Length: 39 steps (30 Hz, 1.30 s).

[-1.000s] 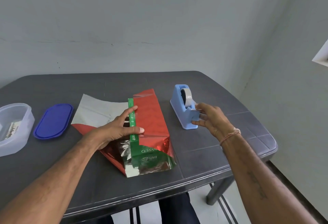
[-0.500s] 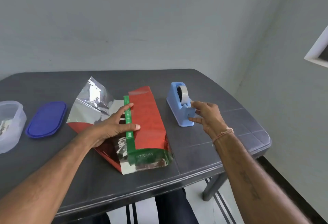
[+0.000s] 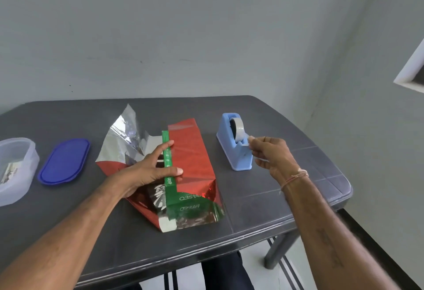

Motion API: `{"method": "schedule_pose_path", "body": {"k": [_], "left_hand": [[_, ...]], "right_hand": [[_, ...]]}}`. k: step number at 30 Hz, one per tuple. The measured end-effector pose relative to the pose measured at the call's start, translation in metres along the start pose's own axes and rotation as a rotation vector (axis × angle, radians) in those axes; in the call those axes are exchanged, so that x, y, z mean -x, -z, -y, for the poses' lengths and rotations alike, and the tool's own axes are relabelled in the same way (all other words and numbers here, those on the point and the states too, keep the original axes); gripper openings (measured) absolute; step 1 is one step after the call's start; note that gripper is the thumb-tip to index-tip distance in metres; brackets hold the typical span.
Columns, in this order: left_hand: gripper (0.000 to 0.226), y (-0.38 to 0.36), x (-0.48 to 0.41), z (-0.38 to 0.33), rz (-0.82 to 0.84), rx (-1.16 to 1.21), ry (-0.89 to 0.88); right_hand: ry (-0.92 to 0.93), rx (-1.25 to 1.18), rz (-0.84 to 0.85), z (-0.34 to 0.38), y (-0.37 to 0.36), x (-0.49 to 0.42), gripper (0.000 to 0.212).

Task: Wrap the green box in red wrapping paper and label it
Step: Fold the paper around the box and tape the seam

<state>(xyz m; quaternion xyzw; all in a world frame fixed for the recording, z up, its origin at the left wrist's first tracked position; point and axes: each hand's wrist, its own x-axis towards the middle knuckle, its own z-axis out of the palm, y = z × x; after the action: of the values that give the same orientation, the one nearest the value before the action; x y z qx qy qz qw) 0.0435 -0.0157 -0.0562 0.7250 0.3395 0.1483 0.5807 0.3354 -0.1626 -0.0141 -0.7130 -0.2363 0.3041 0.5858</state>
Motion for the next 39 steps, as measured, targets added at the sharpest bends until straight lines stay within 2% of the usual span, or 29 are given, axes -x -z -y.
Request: {"method": "schedule_pose_path", "body": {"k": [3,7,14,26,31,35,39], "left_hand": [[0.112,0.0,0.001,-0.001,0.022,-0.002,0.005],[0.097,-0.002,0.003,-0.004,0.002,0.012,0.001],[0.116,0.004,-0.004,0.006,0.014,0.008,-0.001],[0.109,0.003,-0.004,0.008,0.017,0.004,-0.008],[0.113,0.002,-0.002,0.005,0.015,0.011,-0.012],[0.099,0.001,-0.001,0.005,-0.008,0.014,-0.039],[0.102,0.003,-0.004,0.008,0.002,0.01,-0.026]], "right_hand": [[-0.023,-0.018,0.027,-0.006,-0.001,0.002,0.015],[-0.057,-0.08,0.039,-0.007,-0.001,0.006,0.014],[-0.099,-0.139,0.027,-0.007,-0.003,0.003,0.016],[-0.178,-0.11,0.029,-0.011,0.002,0.0,0.027],[-0.185,-0.177,0.004,-0.028,-0.004,0.003,0.036],[-0.157,-0.268,-0.04,-0.04,-0.012,0.002,0.032],[-0.109,-0.318,-0.066,-0.05,-0.016,0.003,0.027]]}}
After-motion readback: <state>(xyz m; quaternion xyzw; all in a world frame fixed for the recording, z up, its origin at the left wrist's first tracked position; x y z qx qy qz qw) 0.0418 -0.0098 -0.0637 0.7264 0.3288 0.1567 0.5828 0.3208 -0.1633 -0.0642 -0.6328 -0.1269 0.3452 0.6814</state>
